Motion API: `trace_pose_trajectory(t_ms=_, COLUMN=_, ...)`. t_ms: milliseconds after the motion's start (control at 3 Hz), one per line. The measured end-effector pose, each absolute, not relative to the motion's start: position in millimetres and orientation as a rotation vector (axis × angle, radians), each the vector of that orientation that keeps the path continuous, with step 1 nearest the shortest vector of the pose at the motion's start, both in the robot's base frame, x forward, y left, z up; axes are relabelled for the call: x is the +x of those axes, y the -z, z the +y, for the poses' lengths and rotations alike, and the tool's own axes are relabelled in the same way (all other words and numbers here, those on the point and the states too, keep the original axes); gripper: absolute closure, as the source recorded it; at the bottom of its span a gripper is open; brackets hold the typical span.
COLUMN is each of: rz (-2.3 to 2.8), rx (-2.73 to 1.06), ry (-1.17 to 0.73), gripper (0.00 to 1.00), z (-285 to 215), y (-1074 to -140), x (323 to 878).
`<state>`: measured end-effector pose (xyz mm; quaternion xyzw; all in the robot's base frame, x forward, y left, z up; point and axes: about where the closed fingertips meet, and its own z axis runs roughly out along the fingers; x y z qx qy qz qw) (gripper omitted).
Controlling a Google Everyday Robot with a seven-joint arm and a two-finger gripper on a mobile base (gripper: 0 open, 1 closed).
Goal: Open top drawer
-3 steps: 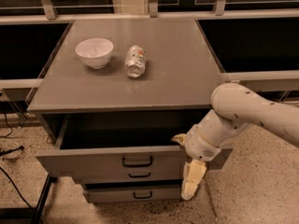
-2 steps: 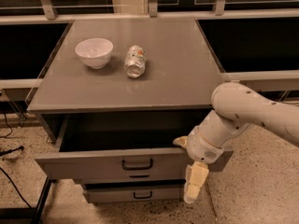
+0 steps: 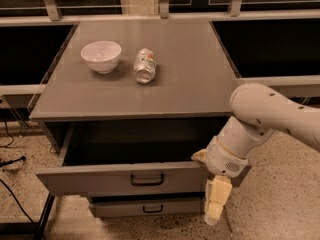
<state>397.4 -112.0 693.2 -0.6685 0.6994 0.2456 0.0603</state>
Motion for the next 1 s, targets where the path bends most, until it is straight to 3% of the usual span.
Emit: trace_pose_trajectory(t_ms=1000, rz=2.235, rx=-2.127, ry=-0.92, gripper=0.0, z=-117.5, y=-699.6, x=357.6)
